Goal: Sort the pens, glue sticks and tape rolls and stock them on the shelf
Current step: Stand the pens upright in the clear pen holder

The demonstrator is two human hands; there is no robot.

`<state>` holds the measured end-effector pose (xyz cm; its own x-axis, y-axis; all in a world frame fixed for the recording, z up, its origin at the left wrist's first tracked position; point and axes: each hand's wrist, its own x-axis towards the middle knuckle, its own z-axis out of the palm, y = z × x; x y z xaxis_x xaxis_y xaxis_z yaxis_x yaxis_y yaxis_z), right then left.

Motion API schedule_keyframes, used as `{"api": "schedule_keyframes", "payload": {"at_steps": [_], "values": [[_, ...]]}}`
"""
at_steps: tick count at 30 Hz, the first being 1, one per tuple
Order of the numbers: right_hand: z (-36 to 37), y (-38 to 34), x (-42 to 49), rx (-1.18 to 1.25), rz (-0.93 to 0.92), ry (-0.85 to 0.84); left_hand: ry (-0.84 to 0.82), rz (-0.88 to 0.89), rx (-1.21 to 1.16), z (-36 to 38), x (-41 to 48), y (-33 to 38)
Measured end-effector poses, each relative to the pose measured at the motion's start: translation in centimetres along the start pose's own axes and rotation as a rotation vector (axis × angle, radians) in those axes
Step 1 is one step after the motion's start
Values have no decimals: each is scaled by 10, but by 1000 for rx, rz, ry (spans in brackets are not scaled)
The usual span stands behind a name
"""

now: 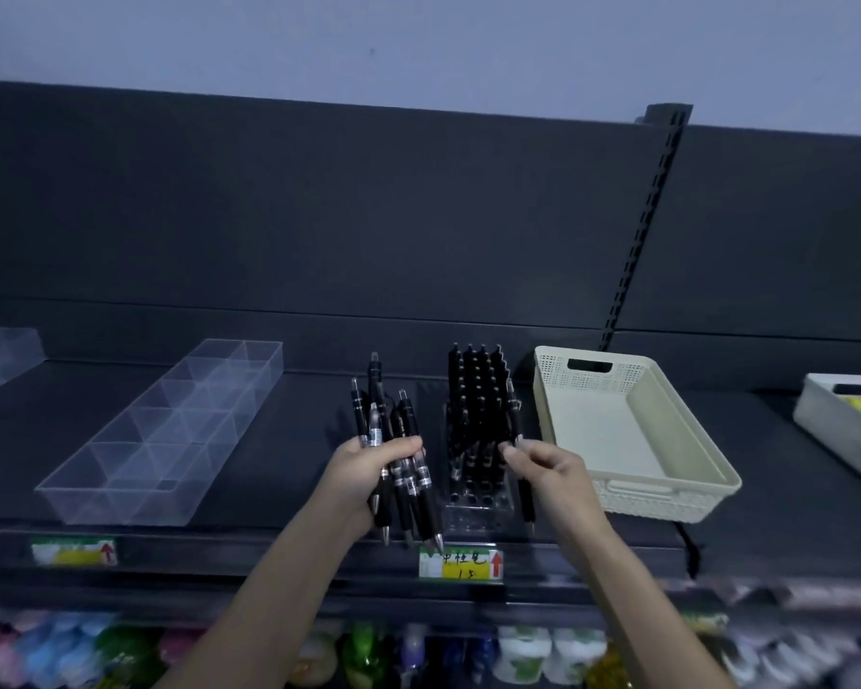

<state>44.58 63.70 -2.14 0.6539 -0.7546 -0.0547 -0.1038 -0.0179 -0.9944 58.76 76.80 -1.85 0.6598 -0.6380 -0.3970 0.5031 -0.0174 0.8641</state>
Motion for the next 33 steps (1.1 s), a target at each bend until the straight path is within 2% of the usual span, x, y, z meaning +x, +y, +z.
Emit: {"api": "schedule_keyframes", "payload": {"at_steps": [4,9,17,22,33], "values": [[7,-6,11,5,-119,109,5,42,36,-10,2,-3],[20,8,26,-390,-211,164,7,39,91,-16,-2,-6],[30,30,30,-741,-203,91,-18,37,145,-20,-6,-8],[29,32,33,-793,-170,12,-57,45,147,-20,-7,-10],[29,35,33,-812,-202,-1,-55,90,124,-16,-3,-14]]}}
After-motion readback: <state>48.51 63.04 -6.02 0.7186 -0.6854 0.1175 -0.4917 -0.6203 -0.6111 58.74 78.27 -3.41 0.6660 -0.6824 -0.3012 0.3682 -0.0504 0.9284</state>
